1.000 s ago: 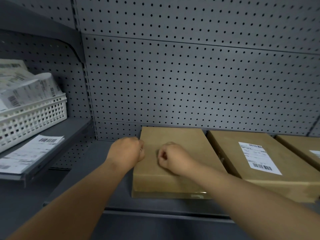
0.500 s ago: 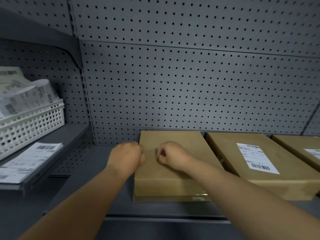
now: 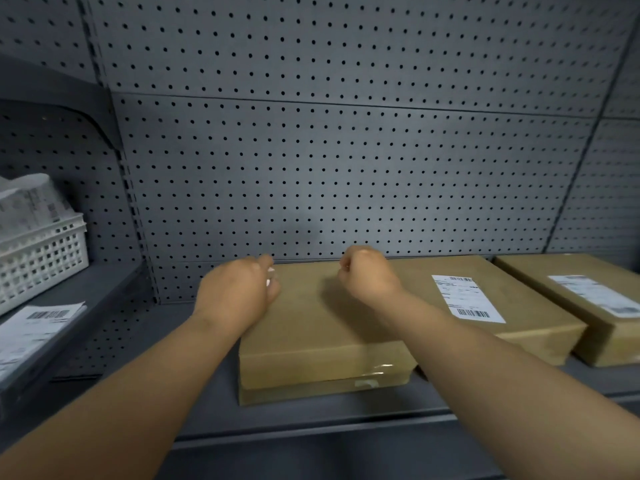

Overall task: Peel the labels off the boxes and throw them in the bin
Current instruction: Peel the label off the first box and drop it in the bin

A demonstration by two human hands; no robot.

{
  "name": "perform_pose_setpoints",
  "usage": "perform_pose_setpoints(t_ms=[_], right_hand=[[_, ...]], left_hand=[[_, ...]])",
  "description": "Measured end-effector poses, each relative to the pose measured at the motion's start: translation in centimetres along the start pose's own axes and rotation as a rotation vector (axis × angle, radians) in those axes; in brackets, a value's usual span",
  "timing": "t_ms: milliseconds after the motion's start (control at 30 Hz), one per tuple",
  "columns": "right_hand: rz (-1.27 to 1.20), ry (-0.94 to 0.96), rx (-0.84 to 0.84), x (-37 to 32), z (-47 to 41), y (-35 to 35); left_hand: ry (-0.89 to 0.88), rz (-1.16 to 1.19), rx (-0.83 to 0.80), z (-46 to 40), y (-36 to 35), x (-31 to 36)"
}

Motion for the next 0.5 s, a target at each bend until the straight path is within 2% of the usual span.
perform_pose_setpoints(t_ms=[167,500], right_hand=[[-0.013,0.027,-0.031,2.4,0.3,2.3],[0.063,0.05,-0.015,13.0,1.0,9.2]], left_hand=[[-0.071,0.02,0.032,-1.6,0.9,4.5],[-0.02,0.17,-0.054,-3.9,-1.3,17.4]])
Point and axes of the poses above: each hand's wrist, its own z-axis away from the middle knuckle, its own y-axis out of the back of the hand, x = y × z, the point moved 6 cm from there along -z, towards the middle knuckle, and after that the axes turned 10 degrees about x, right-handed, at the moved point
